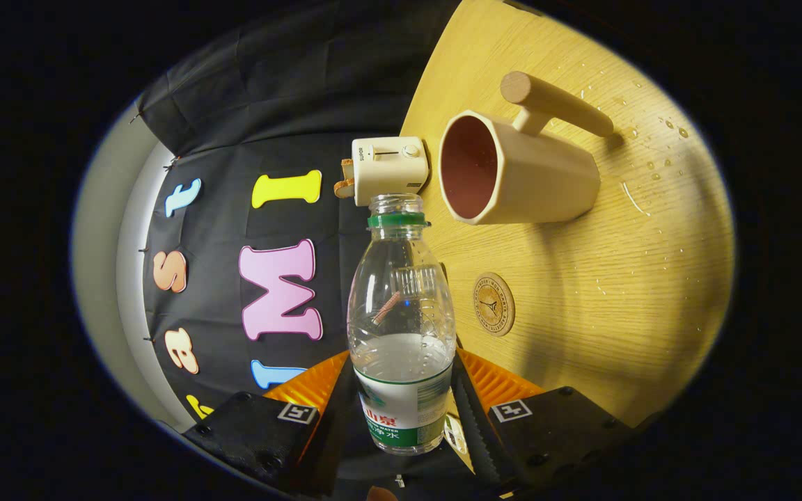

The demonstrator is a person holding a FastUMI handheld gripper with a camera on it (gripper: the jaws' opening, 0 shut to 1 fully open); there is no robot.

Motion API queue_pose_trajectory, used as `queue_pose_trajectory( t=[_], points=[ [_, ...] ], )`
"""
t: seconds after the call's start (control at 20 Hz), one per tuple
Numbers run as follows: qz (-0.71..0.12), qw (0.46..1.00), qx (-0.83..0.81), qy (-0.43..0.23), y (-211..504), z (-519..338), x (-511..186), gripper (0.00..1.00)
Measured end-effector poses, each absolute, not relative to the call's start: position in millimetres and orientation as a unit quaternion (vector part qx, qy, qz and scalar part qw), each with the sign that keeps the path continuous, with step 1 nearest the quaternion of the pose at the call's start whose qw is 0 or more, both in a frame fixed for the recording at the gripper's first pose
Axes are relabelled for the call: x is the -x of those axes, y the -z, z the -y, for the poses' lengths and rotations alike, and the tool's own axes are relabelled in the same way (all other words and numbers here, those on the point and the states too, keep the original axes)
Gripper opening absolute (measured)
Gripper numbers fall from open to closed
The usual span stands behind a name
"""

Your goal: Take the bottle from table, then pour the juice into the cup, finally place the bottle on the coaster

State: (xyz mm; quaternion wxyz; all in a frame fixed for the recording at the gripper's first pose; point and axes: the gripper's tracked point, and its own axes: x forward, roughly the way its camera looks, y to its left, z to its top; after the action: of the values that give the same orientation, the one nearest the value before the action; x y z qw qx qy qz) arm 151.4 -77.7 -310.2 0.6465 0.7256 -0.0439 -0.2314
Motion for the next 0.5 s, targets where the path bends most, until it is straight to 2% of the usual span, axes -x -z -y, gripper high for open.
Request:
queue_pose_trajectory(
  t=[0.5],
  points=[
    [0.063, 0.608, -0.756, 0.235, 298.3, 85.7, -157.6, 0.75]
  ],
)
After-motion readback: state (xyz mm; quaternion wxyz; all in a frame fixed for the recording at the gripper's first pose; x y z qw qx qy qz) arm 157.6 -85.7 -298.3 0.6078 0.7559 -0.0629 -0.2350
